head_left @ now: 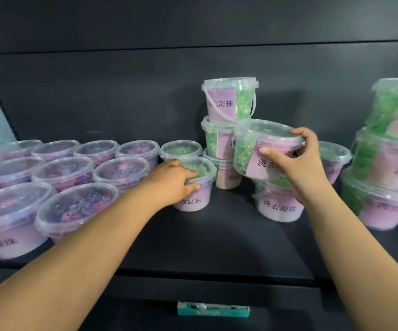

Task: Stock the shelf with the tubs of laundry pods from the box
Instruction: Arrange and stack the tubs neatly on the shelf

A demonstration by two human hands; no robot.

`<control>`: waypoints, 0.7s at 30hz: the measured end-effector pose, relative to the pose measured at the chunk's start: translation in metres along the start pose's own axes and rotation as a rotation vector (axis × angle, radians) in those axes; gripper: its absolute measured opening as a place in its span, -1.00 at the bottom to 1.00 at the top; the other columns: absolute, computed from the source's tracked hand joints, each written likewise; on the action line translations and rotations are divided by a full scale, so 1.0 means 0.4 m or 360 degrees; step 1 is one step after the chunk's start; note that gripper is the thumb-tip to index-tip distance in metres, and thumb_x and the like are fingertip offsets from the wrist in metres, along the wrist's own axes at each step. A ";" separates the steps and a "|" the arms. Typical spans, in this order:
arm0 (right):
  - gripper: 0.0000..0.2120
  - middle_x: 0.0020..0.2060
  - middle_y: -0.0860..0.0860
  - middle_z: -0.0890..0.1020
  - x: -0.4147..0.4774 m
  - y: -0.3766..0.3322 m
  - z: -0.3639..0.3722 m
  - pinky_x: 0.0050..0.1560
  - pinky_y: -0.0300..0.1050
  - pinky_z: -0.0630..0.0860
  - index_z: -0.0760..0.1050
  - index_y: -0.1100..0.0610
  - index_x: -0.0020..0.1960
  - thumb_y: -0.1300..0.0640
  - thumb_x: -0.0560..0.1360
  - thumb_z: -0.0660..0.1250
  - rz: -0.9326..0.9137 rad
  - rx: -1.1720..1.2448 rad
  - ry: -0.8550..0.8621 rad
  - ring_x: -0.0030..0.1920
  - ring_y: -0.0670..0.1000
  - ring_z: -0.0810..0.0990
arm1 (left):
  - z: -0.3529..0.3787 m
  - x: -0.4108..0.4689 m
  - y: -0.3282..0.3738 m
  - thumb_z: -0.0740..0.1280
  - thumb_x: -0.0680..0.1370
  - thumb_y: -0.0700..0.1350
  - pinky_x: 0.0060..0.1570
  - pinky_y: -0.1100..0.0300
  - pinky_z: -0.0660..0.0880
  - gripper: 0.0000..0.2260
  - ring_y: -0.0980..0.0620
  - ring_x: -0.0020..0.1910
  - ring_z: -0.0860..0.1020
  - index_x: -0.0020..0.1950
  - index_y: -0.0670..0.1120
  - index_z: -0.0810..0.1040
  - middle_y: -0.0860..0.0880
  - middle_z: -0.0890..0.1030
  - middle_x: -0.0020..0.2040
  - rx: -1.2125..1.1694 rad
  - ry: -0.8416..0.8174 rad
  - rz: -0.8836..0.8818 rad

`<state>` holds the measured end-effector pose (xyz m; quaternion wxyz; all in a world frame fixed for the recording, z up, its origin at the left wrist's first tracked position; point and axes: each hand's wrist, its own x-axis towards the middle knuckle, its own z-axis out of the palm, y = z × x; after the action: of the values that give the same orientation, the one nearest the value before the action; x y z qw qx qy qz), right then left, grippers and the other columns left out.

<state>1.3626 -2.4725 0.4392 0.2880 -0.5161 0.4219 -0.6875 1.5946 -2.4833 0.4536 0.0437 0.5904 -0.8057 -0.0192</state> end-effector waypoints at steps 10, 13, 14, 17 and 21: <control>-0.38 0.16 0.04 0.48 -0.109 -0.057 0.044 0.07 -0.24 0.51 0.31 -0.12 0.04 0.09 0.12 0.57 -0.0344 -0.0107 -0.0139 0.12 -0.09 0.55 | -0.011 -0.004 -0.002 0.17 0.57 0.06 0.26 0.05 0.38 -0.68 -0.06 0.24 0.45 0.33 0.12 0.40 0.00 0.45 0.34 -0.0009 -0.0108 0.0248; -0.37 0.06 -0.21 0.48 -0.181 -0.052 0.078 0.02 -0.37 0.47 0.30 -0.10 0.05 0.13 0.12 0.57 -0.0360 -0.0128 -0.0213 0.05 -0.27 0.53 | -0.025 -0.013 -0.043 0.21 0.53 0.12 0.26 0.06 0.38 -0.69 -0.03 0.23 0.46 0.27 0.16 0.46 0.04 0.48 0.31 0.0033 -0.0112 0.0299; -0.34 0.04 -0.29 0.49 -0.205 -0.042 0.088 0.05 -0.35 0.47 0.30 -0.13 0.05 0.03 0.09 0.58 -0.0342 -0.0163 -0.0211 0.06 -0.28 0.52 | -0.030 -0.013 -0.057 0.22 0.52 0.15 0.25 0.06 0.39 -0.68 -0.04 0.23 0.46 0.26 0.18 0.46 0.05 0.49 0.30 0.0101 -0.0100 0.0294; -0.31 -0.01 -0.49 0.45 -0.259 0.006 0.102 0.18 -0.22 0.48 0.31 -0.25 0.04 -0.18 -0.01 0.54 -0.0188 -0.0291 -0.0117 0.14 -0.25 0.49 | -0.036 -0.008 -0.083 0.22 0.49 0.20 0.16 0.06 0.44 -0.66 -0.04 0.13 0.51 0.22 0.16 0.50 0.02 0.56 0.21 0.0252 -0.0099 0.0272; -0.36 0.01 -0.41 0.46 -0.278 0.051 0.104 0.21 -0.17 0.45 0.32 -0.28 0.01 -0.11 0.03 0.56 -0.0033 -0.0422 -0.0021 0.17 -0.17 0.48 | -0.037 -0.006 -0.095 0.25 0.49 0.19 0.18 0.07 0.43 -0.64 -0.06 0.15 0.51 0.24 0.11 0.50 -0.02 0.55 0.22 0.0200 -0.0089 0.0275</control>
<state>1.4351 -2.4014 0.3742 0.2129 -0.5584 0.5018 -0.6254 1.6327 -2.4923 0.4651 -0.0145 0.5196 -0.8541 0.0187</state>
